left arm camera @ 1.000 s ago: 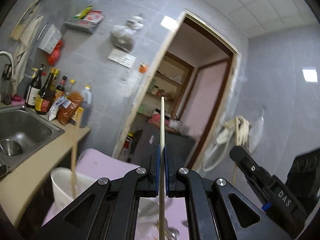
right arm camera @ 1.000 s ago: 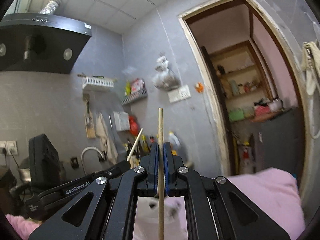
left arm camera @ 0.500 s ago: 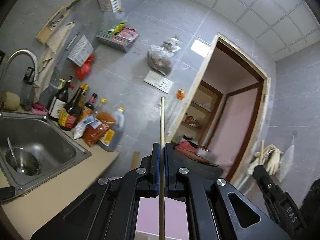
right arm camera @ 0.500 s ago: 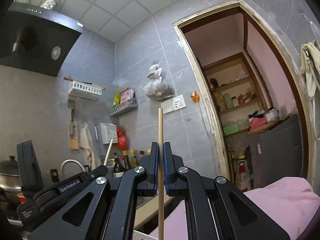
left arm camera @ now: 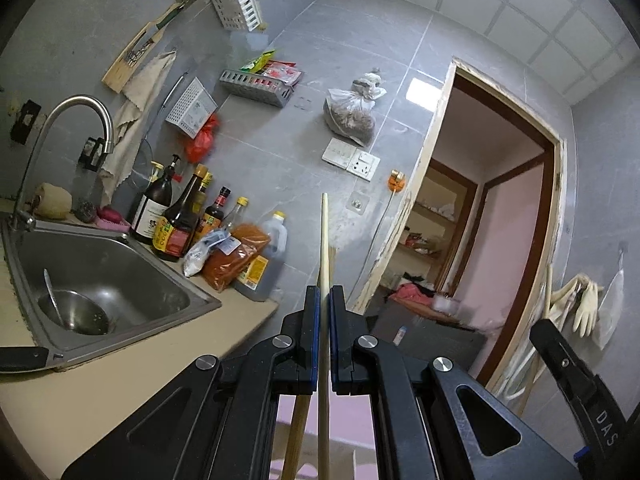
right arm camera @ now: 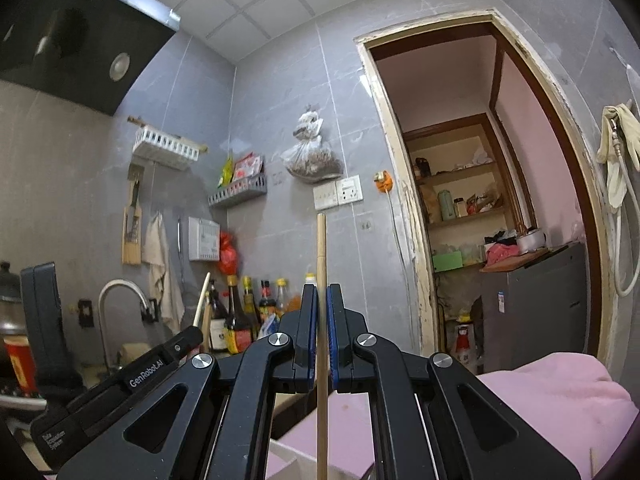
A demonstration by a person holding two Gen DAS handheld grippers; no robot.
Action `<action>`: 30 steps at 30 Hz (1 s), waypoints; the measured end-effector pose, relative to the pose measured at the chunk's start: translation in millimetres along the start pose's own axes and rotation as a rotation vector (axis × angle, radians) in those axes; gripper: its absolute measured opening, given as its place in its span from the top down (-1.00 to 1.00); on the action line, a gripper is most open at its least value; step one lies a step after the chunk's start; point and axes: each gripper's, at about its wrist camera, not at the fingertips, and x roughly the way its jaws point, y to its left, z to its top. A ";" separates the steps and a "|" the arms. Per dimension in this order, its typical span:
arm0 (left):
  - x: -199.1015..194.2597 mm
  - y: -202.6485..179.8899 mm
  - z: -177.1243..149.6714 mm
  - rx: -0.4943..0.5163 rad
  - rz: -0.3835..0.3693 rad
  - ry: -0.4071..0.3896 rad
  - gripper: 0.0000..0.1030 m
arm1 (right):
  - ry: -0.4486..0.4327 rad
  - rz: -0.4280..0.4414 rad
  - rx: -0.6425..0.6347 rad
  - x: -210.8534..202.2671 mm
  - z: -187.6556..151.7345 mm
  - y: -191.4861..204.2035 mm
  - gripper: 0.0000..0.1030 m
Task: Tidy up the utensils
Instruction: 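Carry the chopstick to the caddy with the right gripper while the left gripper holds its chopstick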
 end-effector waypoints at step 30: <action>-11.3 -1.9 -24.7 0.059 0.039 0.108 0.96 | 0.128 0.059 0.048 -0.7 -1.6 -8.7 0.93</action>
